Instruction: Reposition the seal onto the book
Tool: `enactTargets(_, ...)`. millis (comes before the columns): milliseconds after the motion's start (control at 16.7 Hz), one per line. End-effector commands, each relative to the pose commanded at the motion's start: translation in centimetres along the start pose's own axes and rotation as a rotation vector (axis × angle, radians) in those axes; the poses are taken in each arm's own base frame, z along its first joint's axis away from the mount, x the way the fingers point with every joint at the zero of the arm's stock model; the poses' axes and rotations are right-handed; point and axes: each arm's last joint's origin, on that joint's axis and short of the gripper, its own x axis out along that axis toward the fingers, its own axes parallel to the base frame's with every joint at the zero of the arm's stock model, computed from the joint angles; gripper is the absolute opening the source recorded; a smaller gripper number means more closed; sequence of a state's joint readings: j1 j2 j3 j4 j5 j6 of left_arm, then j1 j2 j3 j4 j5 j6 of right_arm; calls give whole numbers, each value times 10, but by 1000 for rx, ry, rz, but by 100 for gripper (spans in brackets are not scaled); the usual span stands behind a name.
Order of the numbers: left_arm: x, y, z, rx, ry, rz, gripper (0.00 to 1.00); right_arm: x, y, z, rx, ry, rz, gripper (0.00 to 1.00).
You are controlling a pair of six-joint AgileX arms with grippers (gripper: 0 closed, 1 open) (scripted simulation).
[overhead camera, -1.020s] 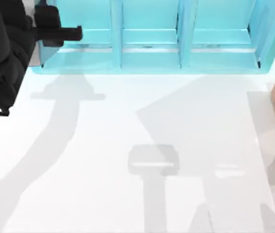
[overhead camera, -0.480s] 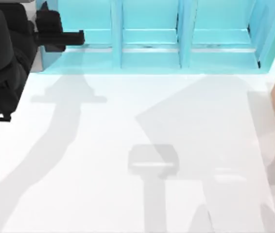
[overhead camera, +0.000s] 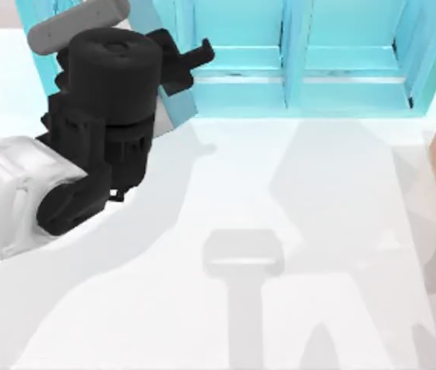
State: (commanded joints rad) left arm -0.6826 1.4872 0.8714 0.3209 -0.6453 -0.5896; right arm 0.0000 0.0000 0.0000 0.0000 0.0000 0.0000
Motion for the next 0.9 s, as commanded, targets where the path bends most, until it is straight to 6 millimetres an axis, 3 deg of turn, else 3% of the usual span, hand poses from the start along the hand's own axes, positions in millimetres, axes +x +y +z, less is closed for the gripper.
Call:
enactTargets(240,0,-36,-53,-326,31,72,0,0,0,0,0,0,0,100)
enactTargets(480,-15,-65,-106,-652,8,120,0,0,0,0,0,0,0,100)
enactTargets(720,-38,-84,-149,-918,-41,124,0,0,0,0,0,0,0,100)
enactTargets(900,-53,-93,-171,-1053,-74,108,0,0,0,0,0,0,0,100)
